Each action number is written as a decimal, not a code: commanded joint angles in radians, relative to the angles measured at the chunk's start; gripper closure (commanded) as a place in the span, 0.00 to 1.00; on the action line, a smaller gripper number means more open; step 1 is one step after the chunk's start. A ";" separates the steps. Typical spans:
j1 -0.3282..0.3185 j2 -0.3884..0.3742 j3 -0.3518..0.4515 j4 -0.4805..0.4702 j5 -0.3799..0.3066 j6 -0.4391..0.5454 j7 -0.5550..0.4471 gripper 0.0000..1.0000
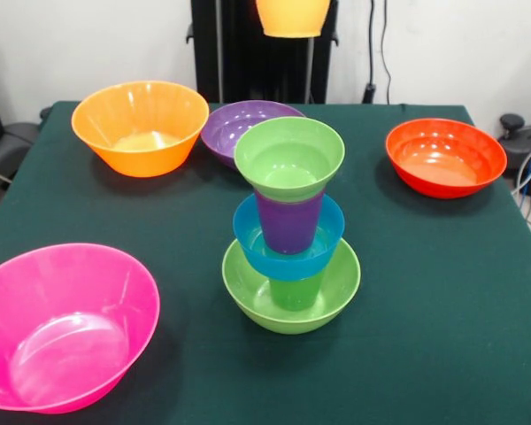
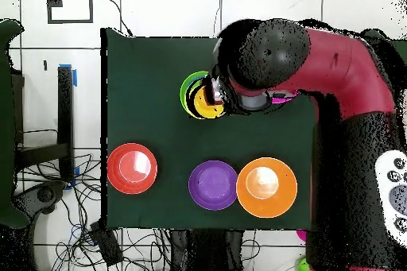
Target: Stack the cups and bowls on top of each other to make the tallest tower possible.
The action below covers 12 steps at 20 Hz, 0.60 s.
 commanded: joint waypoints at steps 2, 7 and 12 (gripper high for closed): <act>0.052 0.100 -0.006 -0.072 -0.073 -0.017 0.040 1.00; 0.056 0.152 -0.011 -0.128 -0.102 -0.017 0.012 1.00; 0.069 0.202 -0.021 -0.203 -0.118 0.080 0.021 1.00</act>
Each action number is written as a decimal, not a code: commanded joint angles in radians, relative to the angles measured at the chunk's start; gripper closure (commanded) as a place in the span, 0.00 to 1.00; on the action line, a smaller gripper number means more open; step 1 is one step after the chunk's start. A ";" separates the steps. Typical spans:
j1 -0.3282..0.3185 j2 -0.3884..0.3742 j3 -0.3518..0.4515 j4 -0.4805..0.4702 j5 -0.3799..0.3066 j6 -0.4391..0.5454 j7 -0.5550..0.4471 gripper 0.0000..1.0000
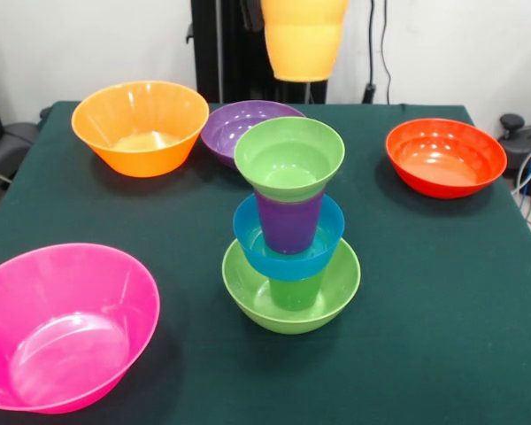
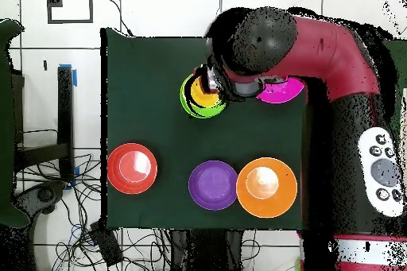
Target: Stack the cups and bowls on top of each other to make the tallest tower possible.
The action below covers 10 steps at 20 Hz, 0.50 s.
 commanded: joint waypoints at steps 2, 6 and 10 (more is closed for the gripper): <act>0.038 0.112 -0.031 -0.117 -0.090 0.160 0.027 1.00; 0.034 0.082 -0.038 -0.112 -0.089 0.228 0.019 1.00; 0.035 0.073 -0.038 -0.123 -0.097 0.255 0.008 1.00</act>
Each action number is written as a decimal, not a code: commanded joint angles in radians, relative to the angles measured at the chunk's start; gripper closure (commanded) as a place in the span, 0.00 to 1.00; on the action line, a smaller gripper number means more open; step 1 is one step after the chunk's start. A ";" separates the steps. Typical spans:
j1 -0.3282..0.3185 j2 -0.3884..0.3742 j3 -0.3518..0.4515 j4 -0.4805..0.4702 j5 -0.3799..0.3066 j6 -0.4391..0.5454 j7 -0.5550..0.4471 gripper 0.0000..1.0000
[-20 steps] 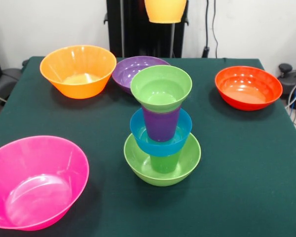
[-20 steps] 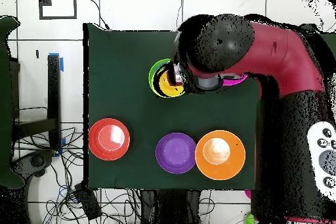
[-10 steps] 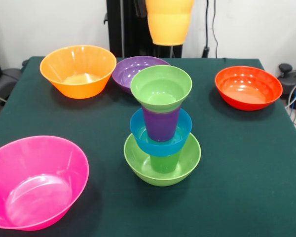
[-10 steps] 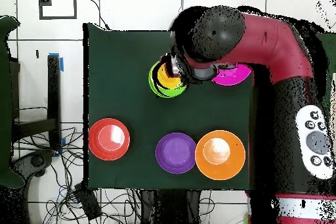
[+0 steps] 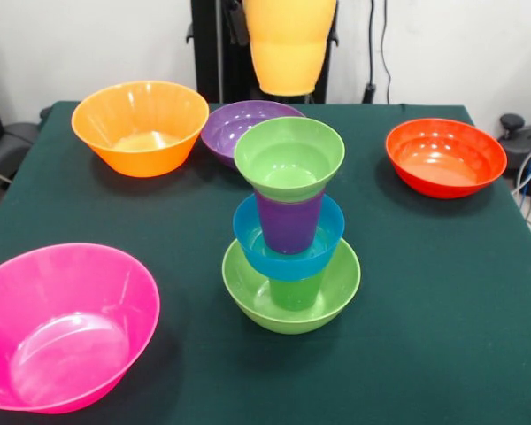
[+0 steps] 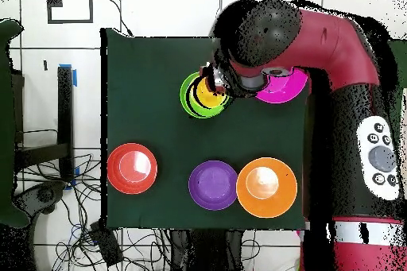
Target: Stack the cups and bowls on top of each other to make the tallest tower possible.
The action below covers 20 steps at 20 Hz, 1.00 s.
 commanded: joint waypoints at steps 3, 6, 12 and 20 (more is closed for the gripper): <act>0.031 0.019 -0.025 -0.069 -0.084 0.188 -0.003 1.00; 0.033 0.031 -0.021 -0.093 -0.091 0.209 -0.007 1.00; 0.045 0.087 -0.011 -0.139 -0.092 0.186 0.002 1.00; 0.065 0.136 -0.023 -0.167 -0.091 0.181 0.026 1.00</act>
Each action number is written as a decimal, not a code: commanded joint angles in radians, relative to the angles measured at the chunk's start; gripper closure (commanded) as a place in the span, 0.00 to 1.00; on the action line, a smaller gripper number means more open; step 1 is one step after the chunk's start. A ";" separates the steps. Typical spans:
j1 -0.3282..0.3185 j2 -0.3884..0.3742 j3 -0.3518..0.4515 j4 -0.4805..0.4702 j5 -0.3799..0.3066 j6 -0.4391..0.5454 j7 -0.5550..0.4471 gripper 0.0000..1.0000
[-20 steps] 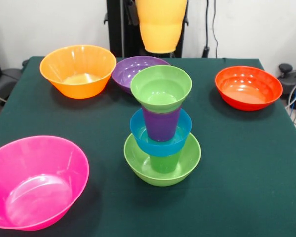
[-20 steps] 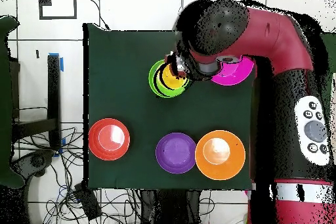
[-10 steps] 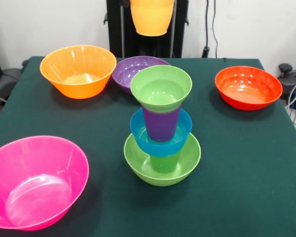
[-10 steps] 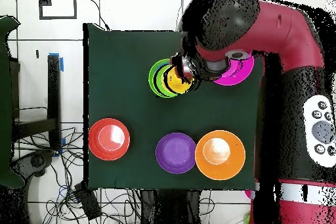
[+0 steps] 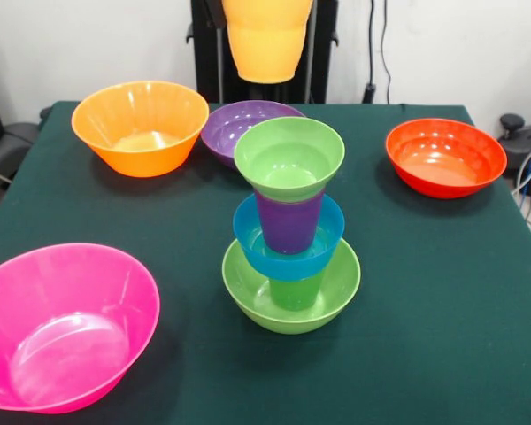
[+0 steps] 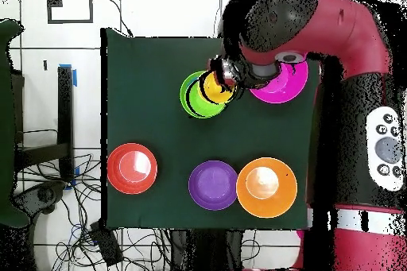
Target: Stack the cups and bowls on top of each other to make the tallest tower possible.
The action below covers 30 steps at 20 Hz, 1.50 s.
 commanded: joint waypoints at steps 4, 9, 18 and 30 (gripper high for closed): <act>0.056 0.085 -0.021 -0.031 -0.072 0.069 0.026 1.00; 0.062 0.099 -0.028 -0.053 -0.080 0.095 0.014 1.00; 0.057 0.114 -0.037 -0.049 -0.096 0.061 -0.015 1.00; 0.055 0.112 -0.044 -0.014 -0.096 0.020 -0.012 1.00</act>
